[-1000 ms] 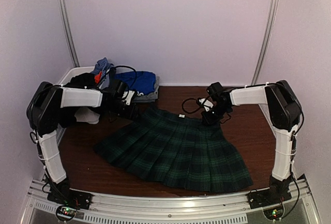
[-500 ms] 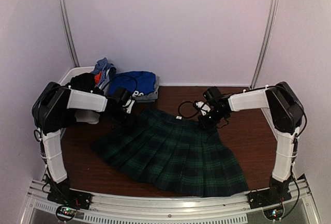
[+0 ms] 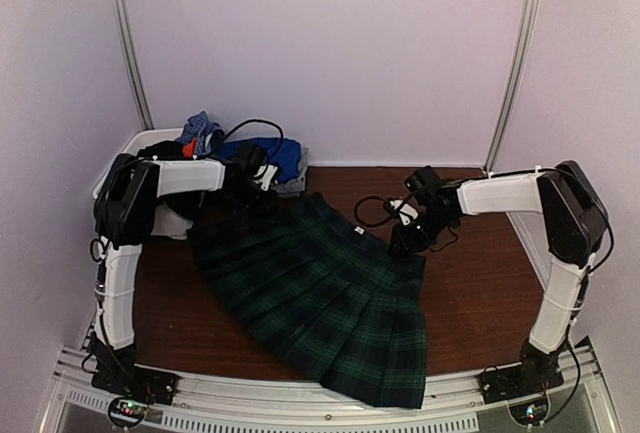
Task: Fold and stack the mixed laundry pile
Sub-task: Adjust the flattened skirt at the center of the board.
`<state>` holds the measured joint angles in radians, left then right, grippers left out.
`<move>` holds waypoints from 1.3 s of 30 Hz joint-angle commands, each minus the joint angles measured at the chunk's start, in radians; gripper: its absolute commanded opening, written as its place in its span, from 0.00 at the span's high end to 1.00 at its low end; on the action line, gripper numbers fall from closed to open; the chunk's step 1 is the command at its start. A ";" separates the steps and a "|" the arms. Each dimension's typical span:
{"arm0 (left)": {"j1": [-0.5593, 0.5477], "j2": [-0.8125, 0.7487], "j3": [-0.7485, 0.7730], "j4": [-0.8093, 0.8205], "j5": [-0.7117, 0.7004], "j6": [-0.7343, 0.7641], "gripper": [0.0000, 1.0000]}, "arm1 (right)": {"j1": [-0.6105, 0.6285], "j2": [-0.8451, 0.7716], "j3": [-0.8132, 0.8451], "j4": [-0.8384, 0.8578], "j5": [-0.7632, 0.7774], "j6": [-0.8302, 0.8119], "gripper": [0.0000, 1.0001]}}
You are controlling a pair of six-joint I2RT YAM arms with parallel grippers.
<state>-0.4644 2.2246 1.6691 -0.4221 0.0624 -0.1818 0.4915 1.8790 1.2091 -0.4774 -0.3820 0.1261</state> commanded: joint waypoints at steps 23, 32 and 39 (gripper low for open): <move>-0.207 -0.354 -0.440 0.095 0.088 0.047 0.52 | -0.096 -0.253 -0.274 0.085 0.048 0.076 0.34; -0.370 -0.372 -0.483 0.141 -0.026 0.112 0.50 | -0.153 -0.089 -0.233 0.120 0.048 0.075 0.74; -0.369 -0.316 -0.533 0.107 -0.118 0.098 0.55 | -0.156 -0.162 -0.324 0.089 0.049 0.098 1.00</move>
<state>-0.8474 1.8877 1.1824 -0.3222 0.0128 -0.0883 0.3405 1.7607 0.9653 -0.3519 -0.3550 0.2092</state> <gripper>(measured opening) 0.461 0.013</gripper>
